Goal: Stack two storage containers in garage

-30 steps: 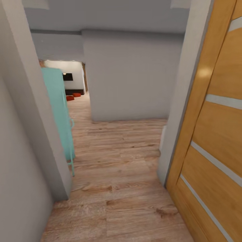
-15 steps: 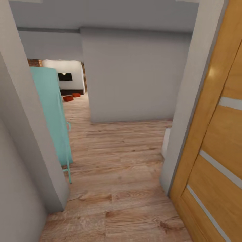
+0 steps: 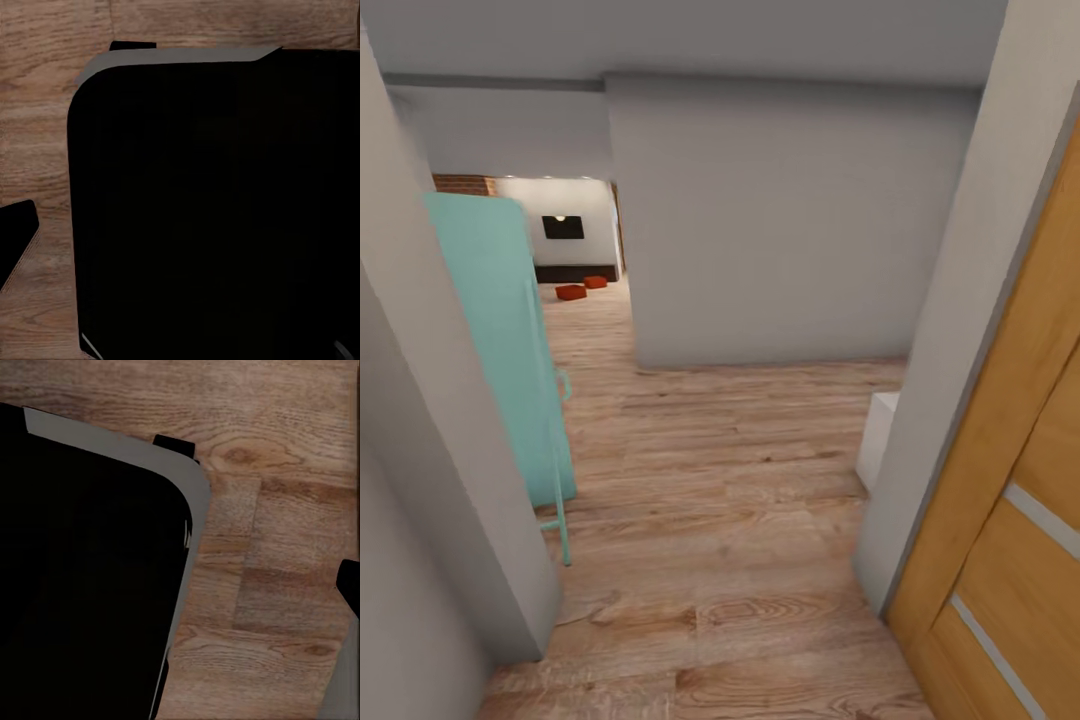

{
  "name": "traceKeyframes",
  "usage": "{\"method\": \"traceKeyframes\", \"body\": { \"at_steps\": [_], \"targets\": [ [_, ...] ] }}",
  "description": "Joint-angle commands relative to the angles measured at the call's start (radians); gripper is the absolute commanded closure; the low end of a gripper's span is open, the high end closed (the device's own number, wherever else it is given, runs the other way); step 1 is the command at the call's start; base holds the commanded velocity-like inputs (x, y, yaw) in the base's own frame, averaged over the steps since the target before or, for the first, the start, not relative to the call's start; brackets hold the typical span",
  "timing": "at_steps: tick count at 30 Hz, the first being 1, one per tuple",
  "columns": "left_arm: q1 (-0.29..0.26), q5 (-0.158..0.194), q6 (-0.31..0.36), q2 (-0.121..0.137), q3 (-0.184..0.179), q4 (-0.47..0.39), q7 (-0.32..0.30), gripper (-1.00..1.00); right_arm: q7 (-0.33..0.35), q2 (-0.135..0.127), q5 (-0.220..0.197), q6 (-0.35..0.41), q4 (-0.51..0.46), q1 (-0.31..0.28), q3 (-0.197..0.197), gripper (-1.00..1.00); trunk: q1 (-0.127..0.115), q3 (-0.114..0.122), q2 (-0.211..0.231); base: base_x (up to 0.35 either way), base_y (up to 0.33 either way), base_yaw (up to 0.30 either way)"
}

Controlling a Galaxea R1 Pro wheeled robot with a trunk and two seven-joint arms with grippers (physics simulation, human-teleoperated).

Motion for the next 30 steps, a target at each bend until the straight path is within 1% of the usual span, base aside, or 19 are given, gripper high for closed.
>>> {"method": "traceKeyframes", "body": {
  "at_steps": [1, 27, 30],
  "targets": [
    [0.000, 0.003, -0.003, 0.000, 0.001, 0.001, -0.001, -1.00, 0.006, 0.000, -0.011, -0.006, 0.003, -0.001, 0.007, -1.00, 0.001, -0.001, 0.000, 0.316, 0.000, 0.000],
    [0.000, 0.003, -0.003, 0.000, 0.001, 0.001, -0.001, -1.00, 0.006, 0.002, -0.010, -0.006, 0.003, -0.001, 0.007, -1.00, 0.001, -0.001, 0.000, 0.316, 0.000, 0.000],
    [0.000, 0.003, -0.003, 0.000, 0.001, 0.001, -0.001, -1.00, 0.006, 0.001, -0.006, -0.007, 0.003, -0.001, 0.007, -1.00, 0.001, -0.002, 0.000, 0.316, 0.000, 0.157]
  ]
}}
